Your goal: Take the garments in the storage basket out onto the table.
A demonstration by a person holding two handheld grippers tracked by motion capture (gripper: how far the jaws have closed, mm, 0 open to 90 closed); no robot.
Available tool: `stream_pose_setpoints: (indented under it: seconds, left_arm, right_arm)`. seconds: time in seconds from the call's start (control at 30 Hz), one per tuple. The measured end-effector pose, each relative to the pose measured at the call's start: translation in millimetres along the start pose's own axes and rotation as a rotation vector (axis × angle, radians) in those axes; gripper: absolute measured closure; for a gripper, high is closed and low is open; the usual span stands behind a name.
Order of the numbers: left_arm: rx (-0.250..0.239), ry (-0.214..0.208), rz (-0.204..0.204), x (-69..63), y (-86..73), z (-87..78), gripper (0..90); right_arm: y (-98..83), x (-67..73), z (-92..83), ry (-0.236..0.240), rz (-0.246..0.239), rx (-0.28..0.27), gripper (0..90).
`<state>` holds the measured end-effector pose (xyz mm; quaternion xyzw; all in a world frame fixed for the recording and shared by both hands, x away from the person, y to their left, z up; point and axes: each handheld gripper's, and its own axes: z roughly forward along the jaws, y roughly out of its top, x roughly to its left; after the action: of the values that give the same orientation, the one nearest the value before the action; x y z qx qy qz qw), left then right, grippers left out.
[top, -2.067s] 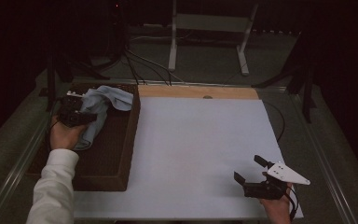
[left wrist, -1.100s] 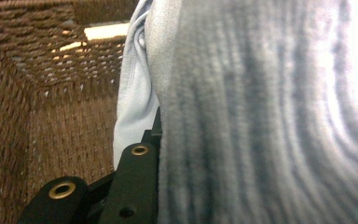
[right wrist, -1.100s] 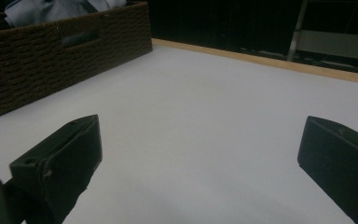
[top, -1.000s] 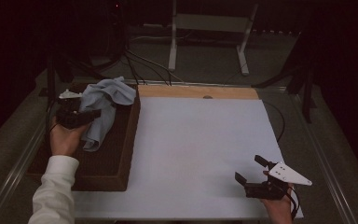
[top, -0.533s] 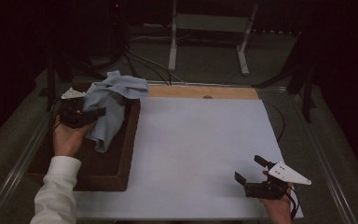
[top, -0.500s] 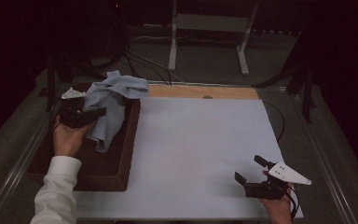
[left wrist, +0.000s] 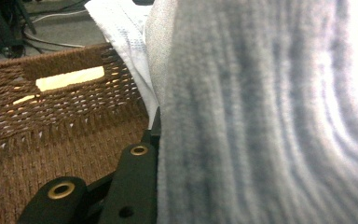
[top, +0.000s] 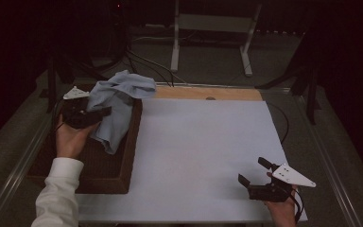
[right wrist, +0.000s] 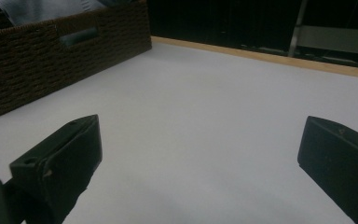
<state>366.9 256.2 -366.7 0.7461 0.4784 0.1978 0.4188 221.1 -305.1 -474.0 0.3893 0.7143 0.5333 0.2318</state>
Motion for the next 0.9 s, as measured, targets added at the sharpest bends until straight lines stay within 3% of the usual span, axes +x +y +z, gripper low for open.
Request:
stream_pose_setpoints:
  seconds: [0.9]
  left_arm:
    - [-0.071, -0.095, 0.031, -22.4, 18.2, -8.2, 69.8]
  right_arm:
    - [-0.2, 0.6, 1.3, -0.005, -0.004, 0.011, 0.1]
